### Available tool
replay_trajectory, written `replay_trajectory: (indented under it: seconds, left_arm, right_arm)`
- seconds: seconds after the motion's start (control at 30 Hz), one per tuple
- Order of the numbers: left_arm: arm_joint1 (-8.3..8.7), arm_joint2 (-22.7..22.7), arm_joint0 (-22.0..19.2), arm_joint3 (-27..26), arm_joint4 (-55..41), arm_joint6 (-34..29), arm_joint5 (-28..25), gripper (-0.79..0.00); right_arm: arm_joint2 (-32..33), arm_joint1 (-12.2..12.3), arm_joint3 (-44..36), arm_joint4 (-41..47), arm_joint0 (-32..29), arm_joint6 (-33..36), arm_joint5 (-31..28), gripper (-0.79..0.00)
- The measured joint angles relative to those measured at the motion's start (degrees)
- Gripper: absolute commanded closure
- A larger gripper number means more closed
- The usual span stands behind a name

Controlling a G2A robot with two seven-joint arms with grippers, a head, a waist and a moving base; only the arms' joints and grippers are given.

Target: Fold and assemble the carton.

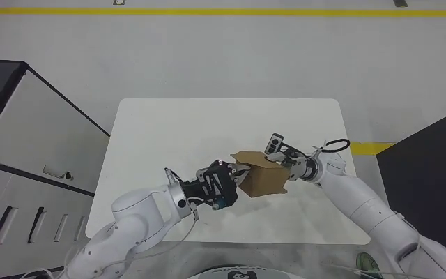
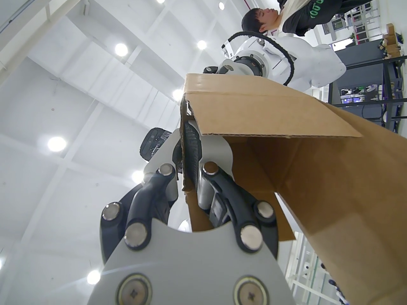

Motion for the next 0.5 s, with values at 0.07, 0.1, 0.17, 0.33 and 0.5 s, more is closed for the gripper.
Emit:
replay_trajectory:
  seconds: [0.07, 0.1, 0.17, 0.33, 0.5]
  left_arm:
    - [-0.02, 0.10, -0.02, 0.01, 0.24, -0.29, -0.20, 0.000]
    - [-0.04, 0.15, -0.05, 0.03, 0.33, -0.39, -0.25, 0.000]
    - [-0.08, 0.30, -0.16, 0.04, 0.47, -0.64, -0.34, 0.000]
    - [-0.23, 0.95, -0.63, -0.08, 1.45, -1.22, -0.35, 0.000]
    - [-0.40, 1.74, -1.05, 0.02, 2.34, -1.73, -0.22, 0.000]
  right_arm:
    - [0.02, -0.03, -0.03, 0.13, -0.01, 0.00, 0.14, 0.000]
    - [0.02, -0.05, -0.04, 0.11, 0.00, 0.00, 0.18, 0.000]
    - [-0.02, -0.08, -0.03, -0.05, 0.05, 0.00, 0.21, 0.000]
    - [-0.26, -0.22, 0.06, -0.38, 0.17, 0.00, 0.25, 0.000]
    - [-0.63, -0.40, -0.04, -0.51, 0.29, 0.00, 0.44, 0.000]
